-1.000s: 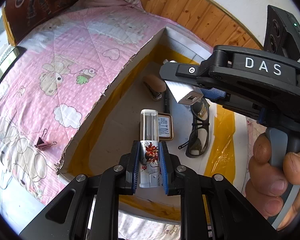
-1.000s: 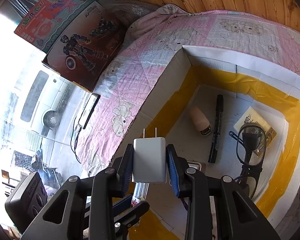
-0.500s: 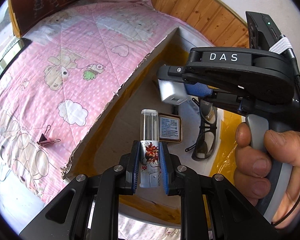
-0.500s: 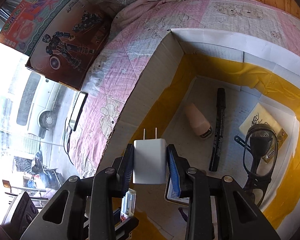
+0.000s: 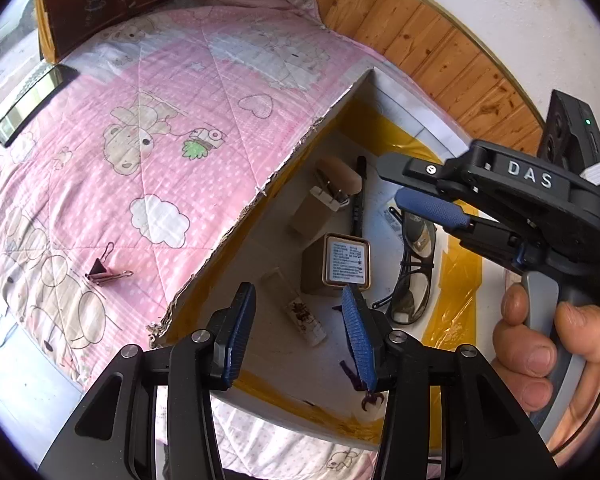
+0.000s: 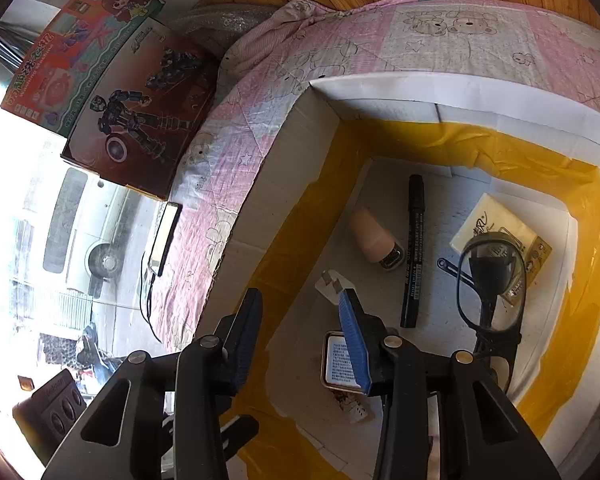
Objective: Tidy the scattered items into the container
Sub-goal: 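Open the left tool to drop the clear tube while the right tool releases the charger, then lift both open tools out of the box toward the green tape and staple box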
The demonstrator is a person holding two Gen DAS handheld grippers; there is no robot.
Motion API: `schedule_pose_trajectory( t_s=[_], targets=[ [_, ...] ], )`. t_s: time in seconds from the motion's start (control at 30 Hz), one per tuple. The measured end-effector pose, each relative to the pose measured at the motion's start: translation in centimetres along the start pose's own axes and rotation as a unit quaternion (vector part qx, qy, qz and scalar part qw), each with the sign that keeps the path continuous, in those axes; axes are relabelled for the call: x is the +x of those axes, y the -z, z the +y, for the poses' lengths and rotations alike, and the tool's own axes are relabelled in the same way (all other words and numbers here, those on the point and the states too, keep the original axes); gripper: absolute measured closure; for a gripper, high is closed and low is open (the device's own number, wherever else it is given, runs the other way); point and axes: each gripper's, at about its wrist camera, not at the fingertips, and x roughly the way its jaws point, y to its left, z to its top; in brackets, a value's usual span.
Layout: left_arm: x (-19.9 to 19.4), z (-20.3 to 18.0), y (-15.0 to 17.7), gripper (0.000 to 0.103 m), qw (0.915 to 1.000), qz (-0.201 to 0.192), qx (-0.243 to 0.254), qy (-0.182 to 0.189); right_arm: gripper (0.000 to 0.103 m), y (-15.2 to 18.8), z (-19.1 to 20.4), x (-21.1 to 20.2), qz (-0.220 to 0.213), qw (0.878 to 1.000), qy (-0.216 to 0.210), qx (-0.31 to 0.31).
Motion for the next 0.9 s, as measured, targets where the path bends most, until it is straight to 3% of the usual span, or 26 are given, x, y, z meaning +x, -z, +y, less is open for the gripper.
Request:
schedule_pose_trajectory(
  t_s=[0.27,0.5,0.9],
  targets=[
    [-2.3,-2.3,0.9,0.056,0.9994,-0.026,0.024,0.004,0.061,3.1,1.1,-4.3,-0.034,0.999,-0.015,-0.04],
    [-3.7,-6.2,2.3,0.055,0.9965,-0.047,0.067,0.018,0.061,6.0,1.1,-9.5,-0.093,0.993,-0.027,-0.073],
    [-3.9,-14.8,5.2,0.054,0.9854,-0.049,0.151,0.062,0.061,10.1,-5.8,-17.9,-0.195,0.98,-0.024,-0.008]
  ],
)
